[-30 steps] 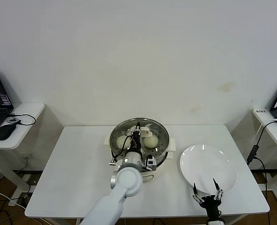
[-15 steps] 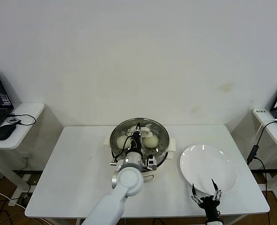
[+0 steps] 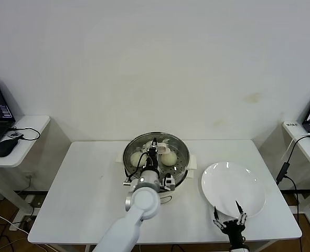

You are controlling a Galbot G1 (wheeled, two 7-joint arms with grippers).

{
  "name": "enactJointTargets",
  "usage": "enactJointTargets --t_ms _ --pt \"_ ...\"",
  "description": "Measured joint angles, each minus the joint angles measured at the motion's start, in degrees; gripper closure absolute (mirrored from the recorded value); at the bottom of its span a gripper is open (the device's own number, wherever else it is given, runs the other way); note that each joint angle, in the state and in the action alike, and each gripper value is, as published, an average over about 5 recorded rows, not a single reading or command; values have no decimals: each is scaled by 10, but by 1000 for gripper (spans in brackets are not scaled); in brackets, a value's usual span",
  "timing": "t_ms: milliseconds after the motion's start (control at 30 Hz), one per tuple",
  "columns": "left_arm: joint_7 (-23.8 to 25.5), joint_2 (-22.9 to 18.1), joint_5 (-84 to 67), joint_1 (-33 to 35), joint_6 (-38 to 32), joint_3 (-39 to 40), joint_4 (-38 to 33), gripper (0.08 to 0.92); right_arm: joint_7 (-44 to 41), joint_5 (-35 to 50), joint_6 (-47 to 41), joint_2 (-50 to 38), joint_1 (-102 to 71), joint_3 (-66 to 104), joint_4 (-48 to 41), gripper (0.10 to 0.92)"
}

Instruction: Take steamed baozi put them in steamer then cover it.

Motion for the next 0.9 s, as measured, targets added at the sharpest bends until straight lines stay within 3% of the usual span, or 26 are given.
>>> enactJointTargets --t_ms 400,700,900 --pt "-1 9 2 20 -1 -3 -32 491 0 -6 0 0 -2 -2 1 202" --pt "-6 34 -10 66 -10 -5 -102 235 -1 -9 -2 0 -5 0 7 202" --pt "-28 65 -45 127 -21 -24 -183 179 -2 -6 -2 -2 -5 -2 7 203"
